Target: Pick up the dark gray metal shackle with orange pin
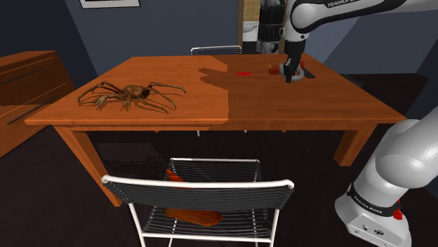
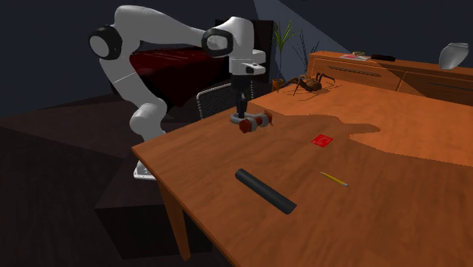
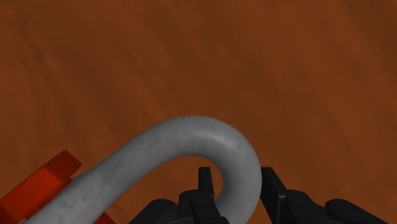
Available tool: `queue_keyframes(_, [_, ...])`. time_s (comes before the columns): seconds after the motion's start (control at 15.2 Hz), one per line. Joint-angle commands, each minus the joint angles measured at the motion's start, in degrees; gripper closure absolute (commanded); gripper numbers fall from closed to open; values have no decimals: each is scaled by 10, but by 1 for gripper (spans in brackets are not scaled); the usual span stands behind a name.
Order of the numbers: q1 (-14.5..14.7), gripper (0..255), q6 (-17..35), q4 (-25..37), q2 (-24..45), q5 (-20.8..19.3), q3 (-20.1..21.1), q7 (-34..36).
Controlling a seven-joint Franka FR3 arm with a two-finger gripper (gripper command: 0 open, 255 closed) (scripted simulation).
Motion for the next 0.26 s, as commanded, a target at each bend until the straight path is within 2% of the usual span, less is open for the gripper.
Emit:
queue_keyframes(0.0, [0,255,-16,16,0,1,0,-4])
queue_keyframes(0.2, [0,255,-24,25,0,1,0,-5])
